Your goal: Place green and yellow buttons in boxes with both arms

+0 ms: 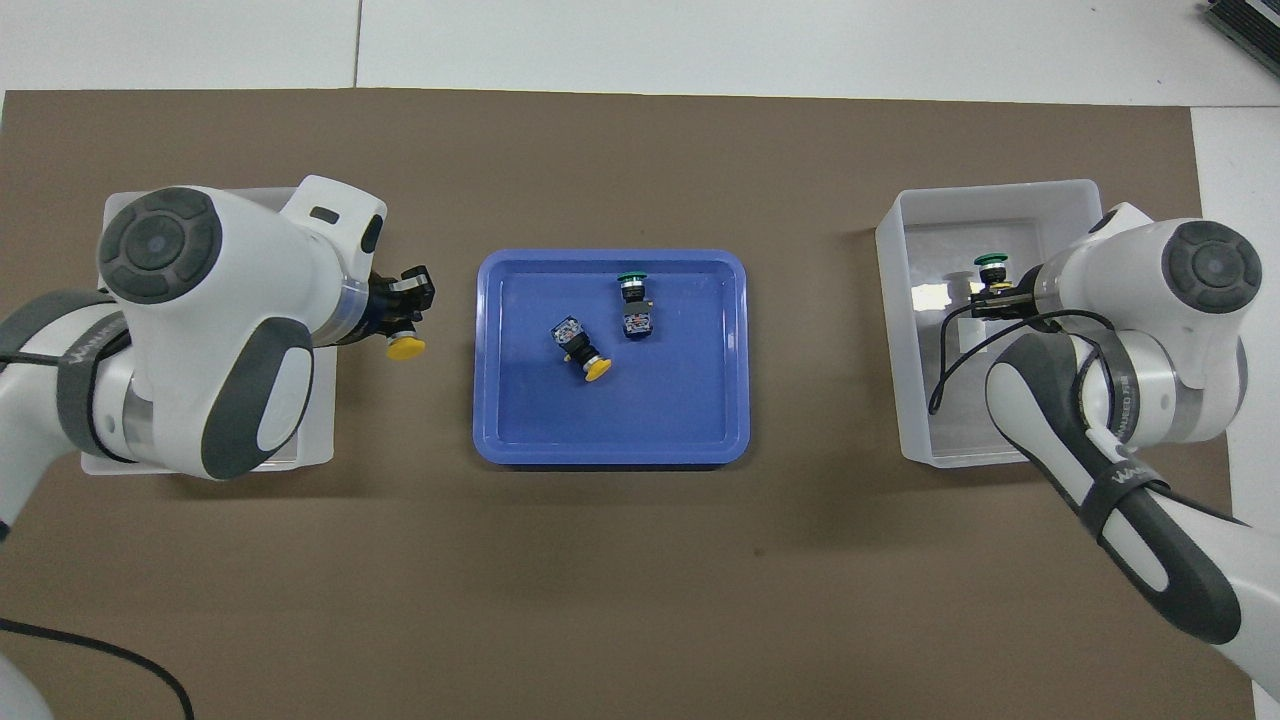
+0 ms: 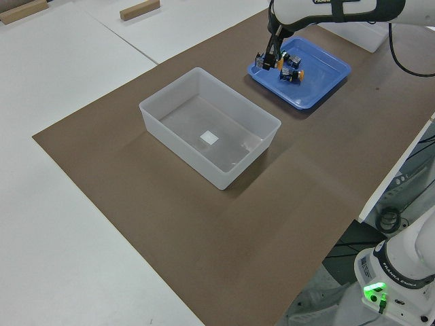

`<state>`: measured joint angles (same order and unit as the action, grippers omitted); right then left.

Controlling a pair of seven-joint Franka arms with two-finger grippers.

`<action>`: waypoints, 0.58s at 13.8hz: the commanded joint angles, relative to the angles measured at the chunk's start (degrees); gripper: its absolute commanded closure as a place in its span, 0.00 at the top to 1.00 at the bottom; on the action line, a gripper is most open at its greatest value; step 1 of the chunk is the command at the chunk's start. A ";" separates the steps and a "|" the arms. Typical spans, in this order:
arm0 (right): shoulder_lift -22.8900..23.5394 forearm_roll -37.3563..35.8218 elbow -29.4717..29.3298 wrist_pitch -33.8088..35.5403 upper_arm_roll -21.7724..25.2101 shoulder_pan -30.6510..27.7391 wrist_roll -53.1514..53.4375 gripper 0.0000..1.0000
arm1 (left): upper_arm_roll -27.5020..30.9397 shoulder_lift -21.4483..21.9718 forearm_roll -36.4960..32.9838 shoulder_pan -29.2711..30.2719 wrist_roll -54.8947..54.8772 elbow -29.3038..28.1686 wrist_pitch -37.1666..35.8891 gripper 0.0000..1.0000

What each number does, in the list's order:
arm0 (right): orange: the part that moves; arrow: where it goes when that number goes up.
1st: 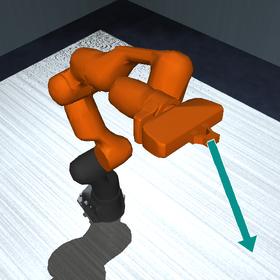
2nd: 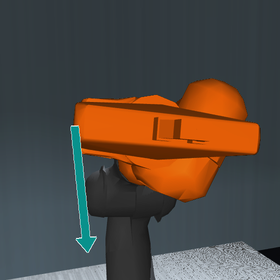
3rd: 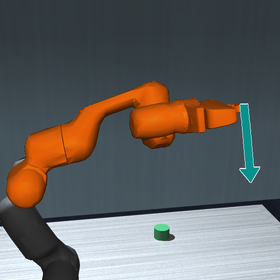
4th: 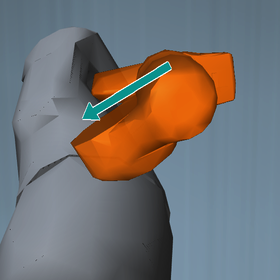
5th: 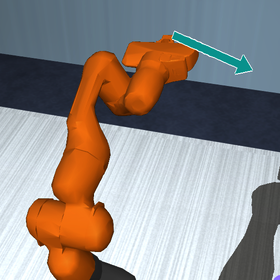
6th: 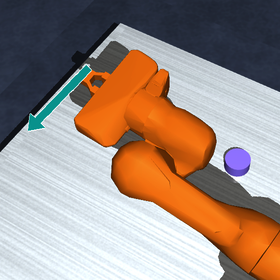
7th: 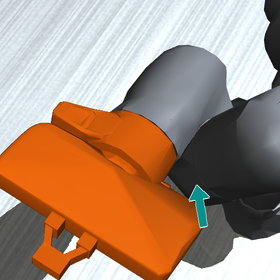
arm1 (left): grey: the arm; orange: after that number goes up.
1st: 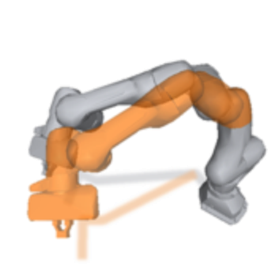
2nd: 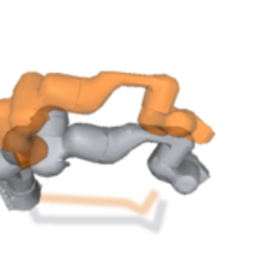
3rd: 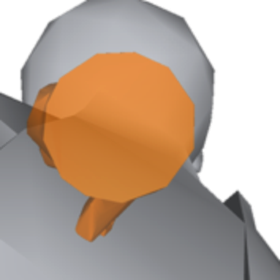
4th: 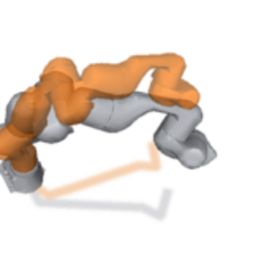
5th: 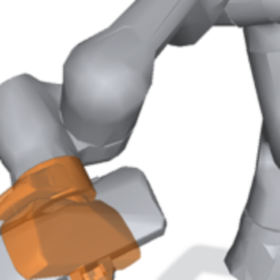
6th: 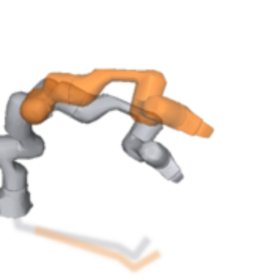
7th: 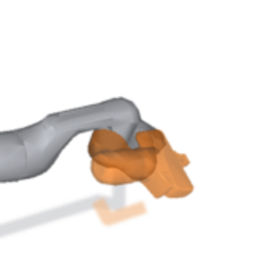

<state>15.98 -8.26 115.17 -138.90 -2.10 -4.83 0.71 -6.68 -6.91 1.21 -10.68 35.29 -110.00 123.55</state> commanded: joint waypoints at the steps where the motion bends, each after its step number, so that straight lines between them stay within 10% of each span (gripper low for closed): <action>1: 0.19 0.70 1.19 -1.72 -0.71 -1.93 -1.59 0.00 | -0.44 1.02 -0.24 4.42 -8.10 -0.13 -1.82 0.00; 3: 0.19 0.70 0.93 -1.72 -0.71 -1.85 -1.59 0.51 | -0.35 1.02 -0.24 7.50 -14.08 -0.22 -1.38 0.00; 4: 0.11 0.70 0.58 -1.72 -0.71 -1.85 -1.51 0.97 | -0.35 0.93 -0.24 8.73 -17.15 -0.30 -0.86 0.00; 8: -2.87 0.79 -0.21 -0.67 -0.71 -1.15 -1.07 1.00 | -0.35 1.10 -0.24 13.75 -27.54 -2.40 3.17 0.00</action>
<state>15.62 -8.25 114.80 -139.90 -2.29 -5.65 0.68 -6.52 -6.79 1.21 1.11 11.54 -110.22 124.04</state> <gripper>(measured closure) 0.159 0.674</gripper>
